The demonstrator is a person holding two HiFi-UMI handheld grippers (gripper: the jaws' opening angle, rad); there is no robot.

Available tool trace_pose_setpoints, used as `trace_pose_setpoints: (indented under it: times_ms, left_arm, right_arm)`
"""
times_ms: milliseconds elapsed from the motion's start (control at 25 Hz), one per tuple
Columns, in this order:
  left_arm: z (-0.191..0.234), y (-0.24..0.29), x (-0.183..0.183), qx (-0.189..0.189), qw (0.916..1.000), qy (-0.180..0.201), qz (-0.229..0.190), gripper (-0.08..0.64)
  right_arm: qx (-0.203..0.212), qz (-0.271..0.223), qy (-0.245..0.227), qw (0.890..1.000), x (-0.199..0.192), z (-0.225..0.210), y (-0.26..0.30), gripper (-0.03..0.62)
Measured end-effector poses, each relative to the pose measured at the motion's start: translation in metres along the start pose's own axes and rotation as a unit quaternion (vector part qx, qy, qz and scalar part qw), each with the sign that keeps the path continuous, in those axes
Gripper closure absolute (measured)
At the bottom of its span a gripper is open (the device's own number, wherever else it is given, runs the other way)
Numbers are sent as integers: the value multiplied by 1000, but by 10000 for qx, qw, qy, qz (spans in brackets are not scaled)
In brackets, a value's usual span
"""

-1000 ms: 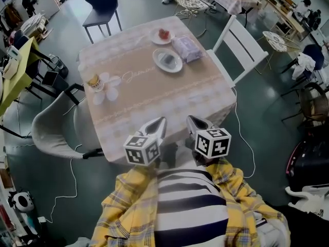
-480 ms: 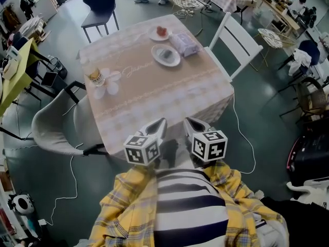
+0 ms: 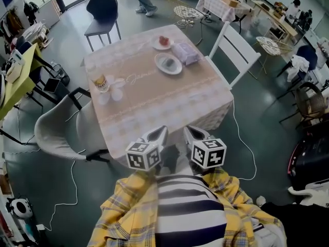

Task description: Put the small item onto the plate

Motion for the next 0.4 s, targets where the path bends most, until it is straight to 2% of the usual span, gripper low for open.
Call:
trace_pose_setpoints:
  times_ms: [400]
  left_arm:
    - [-2,-2,-7,-146,9999,-29,87,558]
  right_arm:
    - [-78,-42,120,9999,-10,10,-10,592]
Point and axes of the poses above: the fingertips, and each gripper's own axes: y forward along the fingers, z to its left, x out of its top, the point moved 7 cm from there along -y, backward along the fingers, and after that the axes turned 9 degrees about -z, right-handed, at the moved point
